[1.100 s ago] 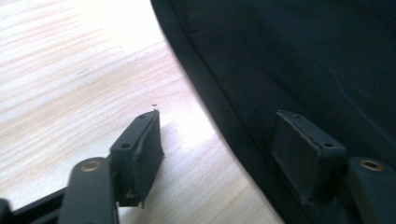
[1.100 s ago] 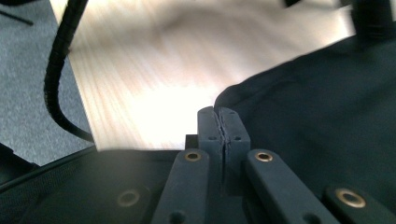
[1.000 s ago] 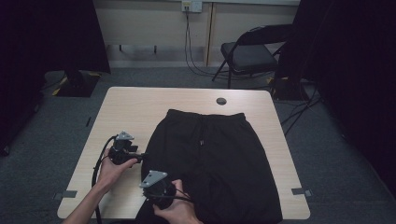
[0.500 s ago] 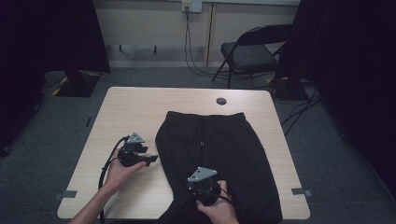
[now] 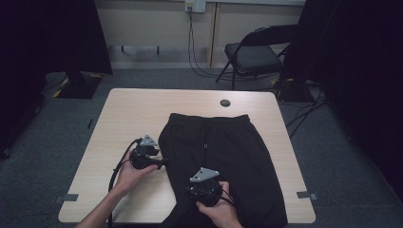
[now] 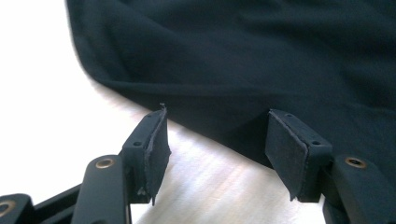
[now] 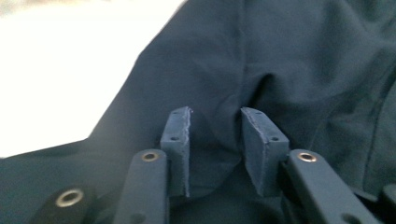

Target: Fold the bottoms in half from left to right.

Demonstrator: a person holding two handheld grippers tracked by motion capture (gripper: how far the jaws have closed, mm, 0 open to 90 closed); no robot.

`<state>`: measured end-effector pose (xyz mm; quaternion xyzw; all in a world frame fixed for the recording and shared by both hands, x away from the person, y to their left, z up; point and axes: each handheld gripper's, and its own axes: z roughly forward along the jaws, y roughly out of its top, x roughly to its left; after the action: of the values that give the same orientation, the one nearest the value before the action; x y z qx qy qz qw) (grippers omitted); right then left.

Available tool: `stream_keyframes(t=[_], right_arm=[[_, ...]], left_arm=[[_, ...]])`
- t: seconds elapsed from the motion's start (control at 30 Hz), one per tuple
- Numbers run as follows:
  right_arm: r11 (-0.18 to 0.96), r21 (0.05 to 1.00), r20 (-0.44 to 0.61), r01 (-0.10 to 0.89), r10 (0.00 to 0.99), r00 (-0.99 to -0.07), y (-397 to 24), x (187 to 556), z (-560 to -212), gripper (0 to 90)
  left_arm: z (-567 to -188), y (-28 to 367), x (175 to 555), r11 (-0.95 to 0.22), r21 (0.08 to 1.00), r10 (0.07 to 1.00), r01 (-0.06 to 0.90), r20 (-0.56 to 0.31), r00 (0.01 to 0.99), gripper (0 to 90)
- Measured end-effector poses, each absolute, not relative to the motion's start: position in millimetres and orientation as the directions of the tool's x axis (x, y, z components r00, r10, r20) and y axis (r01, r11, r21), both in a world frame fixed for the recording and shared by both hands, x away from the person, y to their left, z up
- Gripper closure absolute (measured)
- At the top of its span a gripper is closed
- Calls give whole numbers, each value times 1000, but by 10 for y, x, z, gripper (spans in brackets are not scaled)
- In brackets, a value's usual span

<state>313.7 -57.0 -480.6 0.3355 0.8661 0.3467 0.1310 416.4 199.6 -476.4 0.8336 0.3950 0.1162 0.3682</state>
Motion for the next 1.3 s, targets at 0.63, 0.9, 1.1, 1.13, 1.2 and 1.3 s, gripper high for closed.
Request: stream_keyframes(t=[0.63, 0.9, 1.1, 1.13, 1.2, 1.3], right_arm=[[623, 670, 38, 404, 514, -857, -437, 2760, -4854, 860], [583, 702, 73, 409, 513, -855, -474, 2777, -4739, 856], [588, 704, 59, 398, 511, -858, -480, 2767, -4711, 861], [588, 704, 59, 398, 511, -858, -480, 2767, -4711, 861], [581, 710, 63, 398, 511, -857, -484, 2769, -4685, 862], [577, 713, 67, 398, 509, -858, -486, 2786, -4682, 864]], left_arm=[[-4725, 2299, 4428, -297, 721, 819, 625, -144, 556, 470], [-4922, 2285, 4612, -258, 718, 821, 646, -190, 538, 343], [-4823, 2181, 4742, -299, 701, 814, 648, -167, 557, 359], [-4801, 2154, 4756, -288, 724, 817, 627, -156, 555, 359], [-4772, 2103, 4834, -306, 705, 819, 639, -147, 555, 361], [-4769, 2027, 4913, -311, 702, 830, 641, -128, 543, 365]])
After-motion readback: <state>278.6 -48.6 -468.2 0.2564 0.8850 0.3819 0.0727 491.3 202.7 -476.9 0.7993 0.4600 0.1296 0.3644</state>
